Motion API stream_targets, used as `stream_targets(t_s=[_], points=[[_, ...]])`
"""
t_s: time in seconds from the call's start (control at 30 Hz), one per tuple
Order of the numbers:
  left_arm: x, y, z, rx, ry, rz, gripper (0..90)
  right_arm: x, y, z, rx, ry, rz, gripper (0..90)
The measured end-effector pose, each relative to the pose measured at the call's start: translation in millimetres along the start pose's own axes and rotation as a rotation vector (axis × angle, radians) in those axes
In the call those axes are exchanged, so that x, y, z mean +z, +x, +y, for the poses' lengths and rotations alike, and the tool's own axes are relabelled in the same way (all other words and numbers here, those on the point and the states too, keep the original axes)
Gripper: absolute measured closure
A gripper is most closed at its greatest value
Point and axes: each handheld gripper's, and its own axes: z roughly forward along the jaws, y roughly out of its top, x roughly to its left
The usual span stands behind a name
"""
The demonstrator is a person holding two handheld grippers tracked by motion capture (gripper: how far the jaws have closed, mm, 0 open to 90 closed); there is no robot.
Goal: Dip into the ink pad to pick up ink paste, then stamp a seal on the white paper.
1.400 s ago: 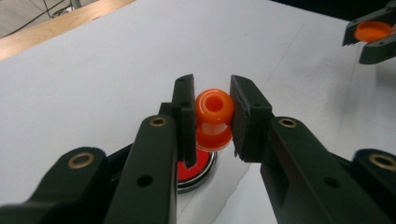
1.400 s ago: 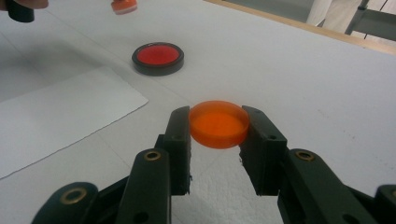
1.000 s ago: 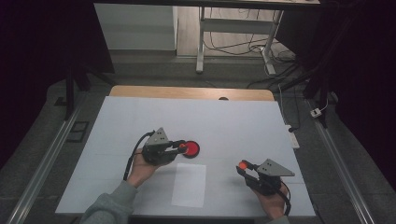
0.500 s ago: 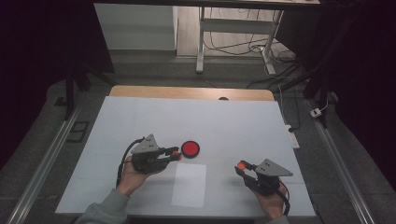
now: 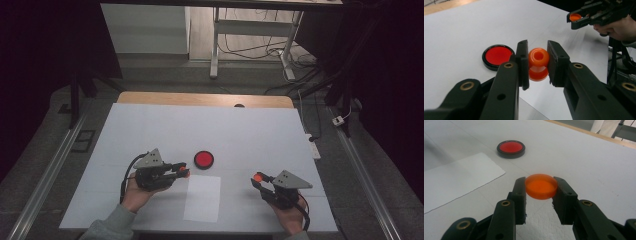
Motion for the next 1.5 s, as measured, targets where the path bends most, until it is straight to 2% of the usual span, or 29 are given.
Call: stream_targets(t_s=[0.33,1.1,1.5], points=[[23.0,-15.2,-3.6,0.062,0.071,-0.016,72.4,-1.1,-1.4,-0.1,0.003,0.006,-0.005,64.1],[48.7,-26.2,-7.3,0.105,0.128,-0.02,72.3,0.8,-1.6,-0.9,-0.009,0.017,-0.006,64.0],[59.7,-28.4,-7.5,0.104,0.144,-0.021,72.2,1.6,-1.0,-0.9,-0.016,0.021,-0.004,64.1]])
